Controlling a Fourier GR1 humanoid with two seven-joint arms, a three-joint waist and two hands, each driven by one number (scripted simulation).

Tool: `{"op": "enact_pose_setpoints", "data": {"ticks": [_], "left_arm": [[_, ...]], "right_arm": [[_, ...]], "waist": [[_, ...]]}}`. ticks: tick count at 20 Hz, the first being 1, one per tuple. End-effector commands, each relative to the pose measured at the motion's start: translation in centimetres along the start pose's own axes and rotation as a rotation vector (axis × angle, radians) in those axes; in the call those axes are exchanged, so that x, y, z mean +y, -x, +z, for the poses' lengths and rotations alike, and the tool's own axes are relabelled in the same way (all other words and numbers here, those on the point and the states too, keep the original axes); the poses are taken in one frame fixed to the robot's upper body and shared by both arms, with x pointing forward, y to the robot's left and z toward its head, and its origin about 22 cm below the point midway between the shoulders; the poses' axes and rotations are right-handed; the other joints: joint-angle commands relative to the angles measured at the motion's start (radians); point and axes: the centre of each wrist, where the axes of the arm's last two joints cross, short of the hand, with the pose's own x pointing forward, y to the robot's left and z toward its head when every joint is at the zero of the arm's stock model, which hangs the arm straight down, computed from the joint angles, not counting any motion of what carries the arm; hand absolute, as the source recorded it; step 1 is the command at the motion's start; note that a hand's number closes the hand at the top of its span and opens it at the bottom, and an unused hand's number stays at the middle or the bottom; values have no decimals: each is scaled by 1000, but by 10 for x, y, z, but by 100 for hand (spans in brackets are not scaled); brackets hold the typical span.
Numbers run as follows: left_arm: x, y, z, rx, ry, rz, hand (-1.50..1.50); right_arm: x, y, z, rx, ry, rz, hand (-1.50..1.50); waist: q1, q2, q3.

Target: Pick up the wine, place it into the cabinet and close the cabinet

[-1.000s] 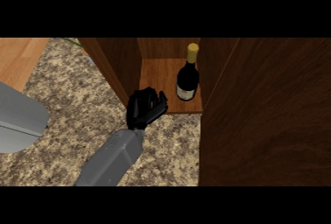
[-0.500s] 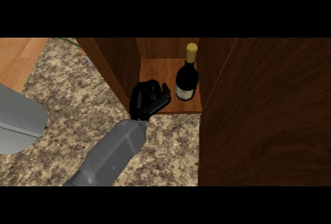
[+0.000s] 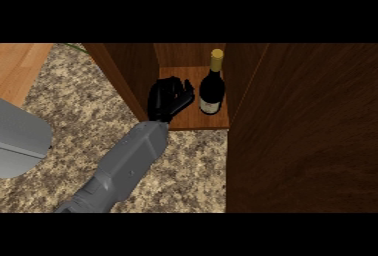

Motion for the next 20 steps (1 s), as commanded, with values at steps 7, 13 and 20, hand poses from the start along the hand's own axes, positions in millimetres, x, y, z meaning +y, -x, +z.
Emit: {"op": "enact_pose_setpoints", "data": {"ticks": [7,13,20], "left_arm": [[17,4,-8,55,-41,-78,150],[17,-2,-16,15,-105,-86,150],[36,10,-6,-78,-138,-69,150]], "right_arm": [[5,0,-10,-7,-20,-1,-150],[6,10,-10,-18,-28,2,-150],[8,7,-17,-22,-22,-1,-150]], "waist": [[-7,4,0],[-21,9,0],[-7,8,-1]]}}
